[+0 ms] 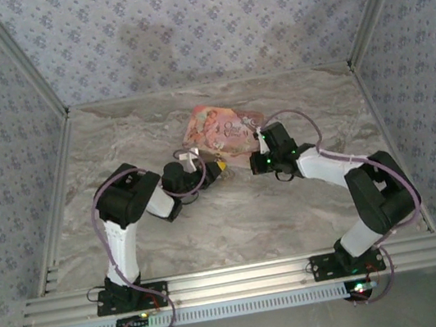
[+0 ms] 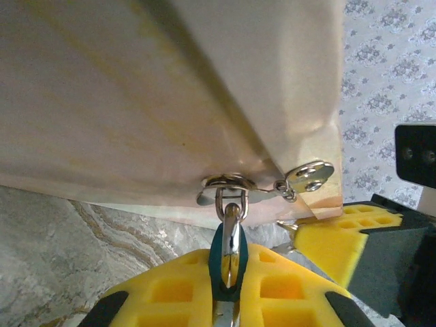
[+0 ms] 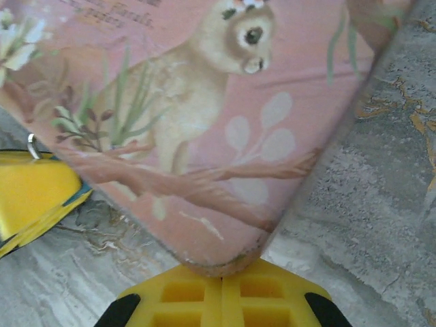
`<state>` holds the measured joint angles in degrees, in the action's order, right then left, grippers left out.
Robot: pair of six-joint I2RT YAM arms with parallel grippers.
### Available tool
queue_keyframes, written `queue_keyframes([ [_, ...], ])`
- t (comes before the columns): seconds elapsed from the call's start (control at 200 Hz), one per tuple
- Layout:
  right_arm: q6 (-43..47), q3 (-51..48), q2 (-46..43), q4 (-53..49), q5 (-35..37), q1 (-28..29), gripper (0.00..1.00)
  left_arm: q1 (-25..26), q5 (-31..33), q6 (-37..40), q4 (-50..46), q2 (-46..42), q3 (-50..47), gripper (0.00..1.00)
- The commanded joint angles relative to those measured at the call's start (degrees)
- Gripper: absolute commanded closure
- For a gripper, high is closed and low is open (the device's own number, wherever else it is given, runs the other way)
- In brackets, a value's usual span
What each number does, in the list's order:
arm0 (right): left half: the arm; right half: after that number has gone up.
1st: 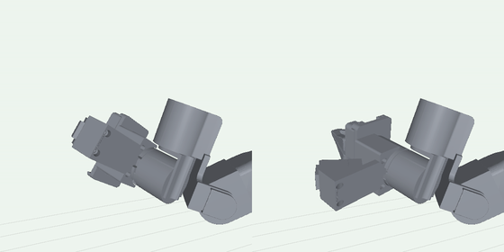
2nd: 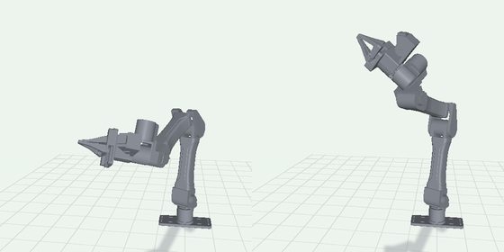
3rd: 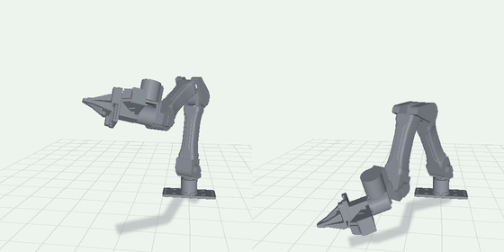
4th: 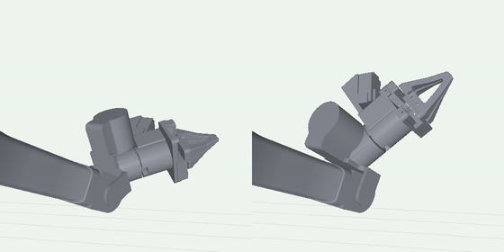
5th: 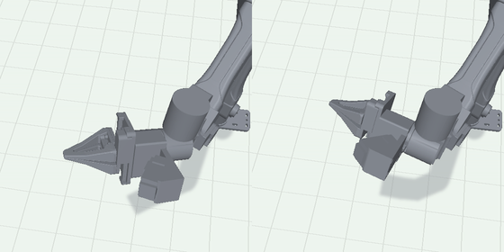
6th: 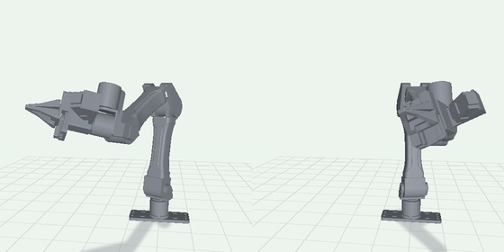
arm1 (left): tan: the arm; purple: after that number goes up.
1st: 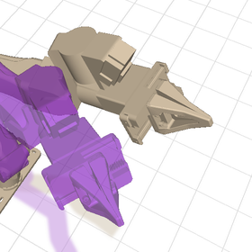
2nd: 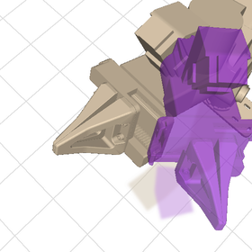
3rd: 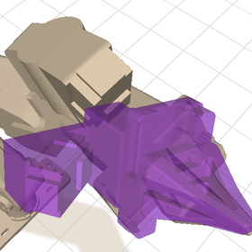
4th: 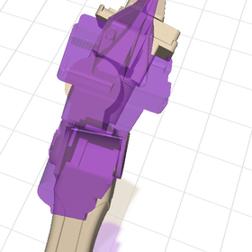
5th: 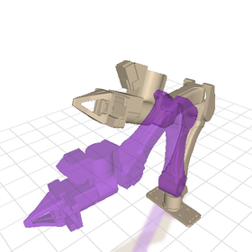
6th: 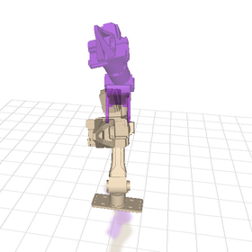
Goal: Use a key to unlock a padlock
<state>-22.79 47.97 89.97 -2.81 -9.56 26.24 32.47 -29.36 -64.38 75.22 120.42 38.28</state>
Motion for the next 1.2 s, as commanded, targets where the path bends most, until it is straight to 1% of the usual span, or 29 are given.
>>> queue_keyframes([
  [0.0, 1.25, 3.42, 2.34, -0.57, 7.65, -1.26, 1.0, 0.98, -2.67, -1.11, -3.26, -0.8, -1.65, 0.91],
  [0.2, 1.6, 7.03, 5.82, 0.7, 10.83, -1.6, 1.0, 3.64, -1.51, -2.34, -3.59, -0.29, -1.78, 0.89],
  [0.375, 2.34, 11.12, 8.46, 0.31, 10.23, -2.22, 1.0, 4.69, -0.92, -4.18, -1.89, 0.07, -3.33, 0.88],
  [0.495, 2.83, 9.43, 6.7, 1.73, 6.45, -2.21, 1.0, 4.7, 0.32, -5.27, -2.52, -1.07, -3.83, 0.89],
  [0.645, 2.83, 3.83, 0.91, 4.49, -3.33, -2.42, 1.0, 4.57, 1.66, -7.21, -3.28, -2.11, -2.9, 0.89],
  [0.795, 1.35, -1.73, -5.38, 5.99, -10.53, -3.85, 1.0, 4.41, 2.66, -9.13, -3.84, -4.01, -1.92, 0.89],
  [0.934, -1.09, -6.73, -10.63, 8.68, -14.93, -4.95, 1.0, 4.43, 2.92, -10.26, -5.61, -6.47, -1.07, 0.89],
  [1.079, -4.14, -11.11, -13.55, 12.68, -17.84, -5.26, 1.0, 4.53, 2.99, -10.68, -7.36, -8.7, -0.36, 0.89],
  [1.194, -10.09, -15.09, -16.04, 18.18, -19.25, -5.1, 1.0, 4.6, 2.77, -10.45, -8.9, -10.15, 0.21, 0.89],
])
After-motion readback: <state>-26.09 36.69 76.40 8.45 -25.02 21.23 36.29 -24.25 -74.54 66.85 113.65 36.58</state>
